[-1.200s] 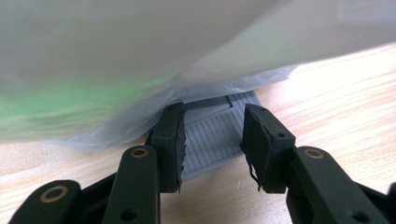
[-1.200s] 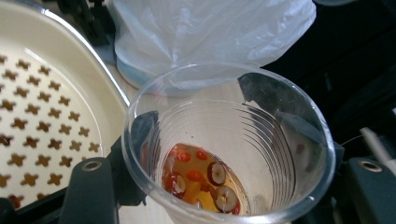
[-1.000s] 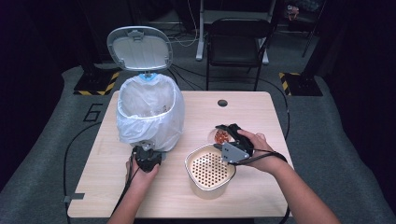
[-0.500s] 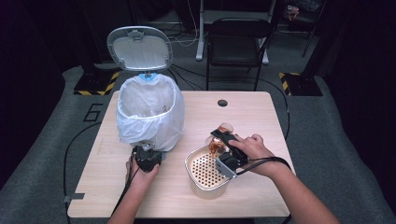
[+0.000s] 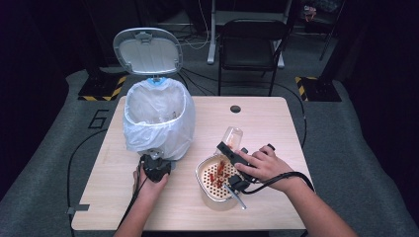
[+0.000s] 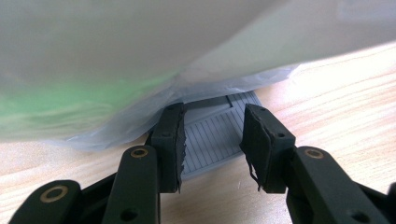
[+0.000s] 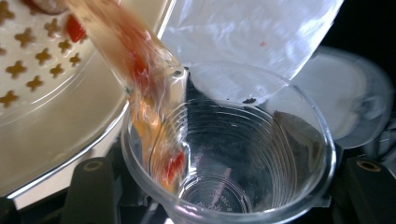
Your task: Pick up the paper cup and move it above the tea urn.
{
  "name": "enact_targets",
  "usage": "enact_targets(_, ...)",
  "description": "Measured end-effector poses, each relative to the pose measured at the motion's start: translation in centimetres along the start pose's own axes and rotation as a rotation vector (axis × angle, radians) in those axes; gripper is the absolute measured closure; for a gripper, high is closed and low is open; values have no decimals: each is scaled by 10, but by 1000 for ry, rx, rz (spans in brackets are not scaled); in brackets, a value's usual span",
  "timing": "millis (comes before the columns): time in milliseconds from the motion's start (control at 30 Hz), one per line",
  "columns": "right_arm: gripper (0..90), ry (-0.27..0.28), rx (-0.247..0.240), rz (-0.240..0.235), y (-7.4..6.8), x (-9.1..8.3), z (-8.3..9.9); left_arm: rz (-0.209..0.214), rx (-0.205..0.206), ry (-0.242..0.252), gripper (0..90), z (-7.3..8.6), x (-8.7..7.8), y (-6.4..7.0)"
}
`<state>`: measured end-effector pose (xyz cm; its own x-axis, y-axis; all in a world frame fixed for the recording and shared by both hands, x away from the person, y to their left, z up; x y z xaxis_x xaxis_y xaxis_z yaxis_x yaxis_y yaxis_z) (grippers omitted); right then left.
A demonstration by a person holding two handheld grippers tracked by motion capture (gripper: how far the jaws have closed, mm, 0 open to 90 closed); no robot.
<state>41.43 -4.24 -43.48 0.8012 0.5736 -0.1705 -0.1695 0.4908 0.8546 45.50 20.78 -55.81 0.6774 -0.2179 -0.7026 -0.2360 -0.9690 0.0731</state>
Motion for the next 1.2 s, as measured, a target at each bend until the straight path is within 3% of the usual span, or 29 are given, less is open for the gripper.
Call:
enact_targets(33,334,2,-18,15,0,0,-2,0,1,0,589,0,0,0)
enact_targets(167,332,-18,-10,57,-5,-4,-7,0,1,0,589,0,0,0)
enact_targets(200,332,-4,-78,93,3,-3,-10,0,2,-1,590,0,0,0)
enact_targets(367,332,1,-103,89,4,-4,-10,0,2,-1,590,0,0,0)
enact_targets(400,331,14,-153,75,6,-5,-10,0,2,-1,590,0,0,0)
enact_targets(767,329,11,-148,69,5,-5,-10,2,-5,2,589,-1,0,1)
enact_targets(1000,323,23,-112,60,8,-7,-9,2,-6,1,590,-1,0,1)
enact_targets(1033,322,20,-93,56,8,-7,-8,2,-6,1,590,-1,0,1)
enact_targets(1067,321,23,7,48,9,-7,-7,2,-6,1,590,-1,0,1)
enact_targets(1100,321,23,7,48,9,-7,-7,1,-6,1,590,-1,0,1)
enact_targets(1133,322,41,102,39,19,-6,-2,6,1,5,589,-1,1,0)
enact_targets(1200,322,67,261,-6,22,-5,3,6,2,4,590,-1,1,0)
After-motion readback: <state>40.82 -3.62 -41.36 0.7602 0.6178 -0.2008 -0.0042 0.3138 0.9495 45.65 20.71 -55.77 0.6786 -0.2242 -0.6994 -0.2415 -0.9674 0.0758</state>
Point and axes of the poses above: each handheld gripper's, and its own axes: x roughly forward along the jaws, z roughly out of its underside, y roughly to its right, the point moved 7 cm from there along x, roughly forward along the jaws, and after that the axes turned 4 degrees about -x, right-handed, at the moved point
